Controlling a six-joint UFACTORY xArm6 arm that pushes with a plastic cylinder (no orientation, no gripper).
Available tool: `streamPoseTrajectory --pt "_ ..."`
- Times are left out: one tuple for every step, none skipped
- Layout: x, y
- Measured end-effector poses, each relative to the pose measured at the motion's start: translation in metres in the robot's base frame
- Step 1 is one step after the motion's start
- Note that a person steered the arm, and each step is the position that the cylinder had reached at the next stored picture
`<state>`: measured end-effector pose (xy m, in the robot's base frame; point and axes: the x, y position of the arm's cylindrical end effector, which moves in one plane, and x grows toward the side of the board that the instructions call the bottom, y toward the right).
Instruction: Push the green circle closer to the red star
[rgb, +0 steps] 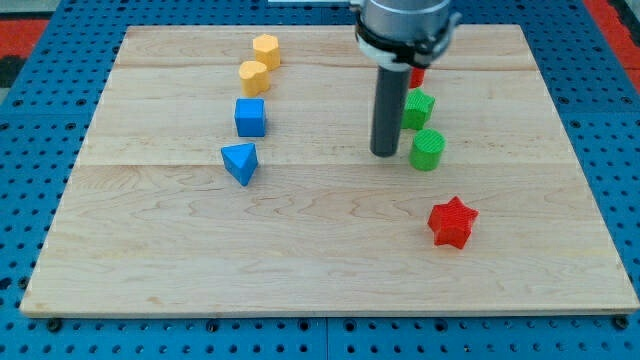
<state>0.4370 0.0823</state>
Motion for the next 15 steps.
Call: streamPoseTrajectory --pt "0.026 0.02" --pt "0.046 0.004" --pt "0.059 0.02" --pt "0.069 0.018" --pt "0.074 0.036" --pt "0.091 0.052" --pt "0.103 0.059" --pt "0.088 0.048" --pt "0.048 0.026" --pt "0.001 -0.008" --pt "-0.037 -0.007" --pt "-0.042 0.033" --pt "-0.029 0.044" --pt "-0.015 0.044" --pt "-0.013 0.028"
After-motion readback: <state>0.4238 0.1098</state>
